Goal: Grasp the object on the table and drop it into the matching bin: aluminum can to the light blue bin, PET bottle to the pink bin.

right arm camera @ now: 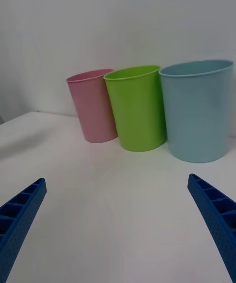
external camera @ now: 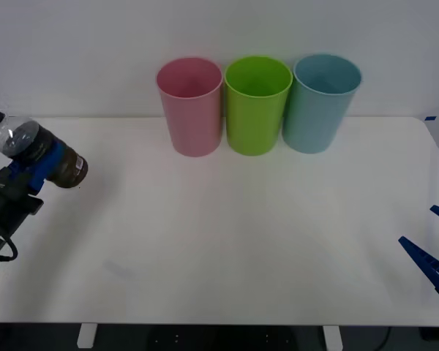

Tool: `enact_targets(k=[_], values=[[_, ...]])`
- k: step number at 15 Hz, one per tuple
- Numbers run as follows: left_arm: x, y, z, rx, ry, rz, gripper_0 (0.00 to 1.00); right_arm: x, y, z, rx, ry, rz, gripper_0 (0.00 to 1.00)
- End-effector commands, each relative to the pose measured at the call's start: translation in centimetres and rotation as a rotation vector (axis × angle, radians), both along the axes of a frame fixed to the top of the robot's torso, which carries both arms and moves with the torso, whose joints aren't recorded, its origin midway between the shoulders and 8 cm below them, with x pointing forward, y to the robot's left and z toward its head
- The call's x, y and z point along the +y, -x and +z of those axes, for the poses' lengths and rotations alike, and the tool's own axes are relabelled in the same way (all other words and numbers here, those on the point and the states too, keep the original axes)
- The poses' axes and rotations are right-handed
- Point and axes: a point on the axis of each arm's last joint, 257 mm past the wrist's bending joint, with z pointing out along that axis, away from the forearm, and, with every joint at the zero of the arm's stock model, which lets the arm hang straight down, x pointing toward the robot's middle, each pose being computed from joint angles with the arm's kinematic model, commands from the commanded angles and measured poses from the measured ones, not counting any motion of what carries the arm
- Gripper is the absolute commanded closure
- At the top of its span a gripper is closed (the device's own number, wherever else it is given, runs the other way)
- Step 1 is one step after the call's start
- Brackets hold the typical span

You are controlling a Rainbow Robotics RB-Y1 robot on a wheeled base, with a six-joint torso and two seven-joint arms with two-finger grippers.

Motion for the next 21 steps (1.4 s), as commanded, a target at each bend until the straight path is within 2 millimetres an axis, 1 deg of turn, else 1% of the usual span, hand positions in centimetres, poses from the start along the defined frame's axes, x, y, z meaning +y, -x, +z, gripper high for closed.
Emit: enact_targets(k=[1, 5, 6, 9, 14, 18, 20, 21], values=[[-1.5, -2.4, 3.3, -0.025, 0.005, -0.038, 1.0, 0.0, 0.0, 0.0, 0.0, 0.0, 0.0, 0.0], [-4.5, -5.4, 7.2, -0.04, 0.032, -0.1, 1.0, 0.0, 0.0, 0.0, 0.0, 0.0, 0.0, 0.0], [-5.1, -6.1, 7.8, -0.042, 0.034, -0.11, 1.0, 0.0, 0.0, 0.0, 0.0, 0.0, 0.0, 0.0], [-6.8, -9.5, 9.4, -0.057, 0.001, -0.124, 1.0, 0.0, 0.0, 0.0, 0.0, 0.0, 0.0, 0.0], [-10.1, -14.7, 11.0, -0.045, -0.043, -0.156, 1.0, 0.0, 0.0, 0.0, 0.0, 0.0, 0.0, 0.0], [-13.2, -18.7, 11.6, -0.012, -0.096, -0.179, 1.0, 0.0, 0.0, 0.0, 0.0, 0.0, 0.0, 0.0], [-14.5, -20.5, 11.4, 0.012, -0.128, -0.183, 1.0, 0.0, 0.0, 0.0, 0.0, 0.0, 0.0, 0.0], [-15.4, -21.3, 11.6, 0.02, -0.139, -0.189, 1.0, 0.0, 0.0, 0.0, 0.0, 0.0, 0.0, 0.0]])
